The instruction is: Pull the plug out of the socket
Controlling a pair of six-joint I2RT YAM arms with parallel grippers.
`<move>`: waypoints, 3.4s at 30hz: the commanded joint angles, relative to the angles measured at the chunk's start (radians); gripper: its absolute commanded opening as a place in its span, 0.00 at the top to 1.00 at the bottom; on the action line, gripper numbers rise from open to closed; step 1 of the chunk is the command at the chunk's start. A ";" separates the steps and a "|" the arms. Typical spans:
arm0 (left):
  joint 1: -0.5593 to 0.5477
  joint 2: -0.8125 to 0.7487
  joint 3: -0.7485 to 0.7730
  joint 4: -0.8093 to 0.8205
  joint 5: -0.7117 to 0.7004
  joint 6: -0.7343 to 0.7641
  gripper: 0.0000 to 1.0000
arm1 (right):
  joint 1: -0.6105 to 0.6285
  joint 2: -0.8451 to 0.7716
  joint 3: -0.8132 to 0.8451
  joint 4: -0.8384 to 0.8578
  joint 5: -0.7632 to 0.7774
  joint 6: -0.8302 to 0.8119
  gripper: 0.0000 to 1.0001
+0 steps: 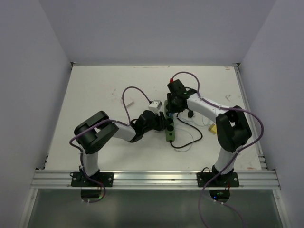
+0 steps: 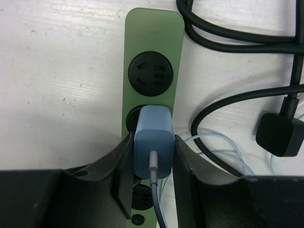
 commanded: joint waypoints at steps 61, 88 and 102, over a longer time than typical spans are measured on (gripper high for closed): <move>0.050 0.176 0.016 -0.376 -0.042 0.065 0.64 | 0.061 -0.130 0.078 -0.166 -0.093 -0.041 1.00; 0.038 -1.000 -0.115 -0.770 -0.372 0.218 0.38 | -0.062 -0.409 -0.011 -0.011 -0.422 -0.002 1.00; 0.041 -1.283 0.037 -1.143 -0.686 0.312 0.21 | 0.331 0.080 0.275 0.155 -0.399 0.048 1.00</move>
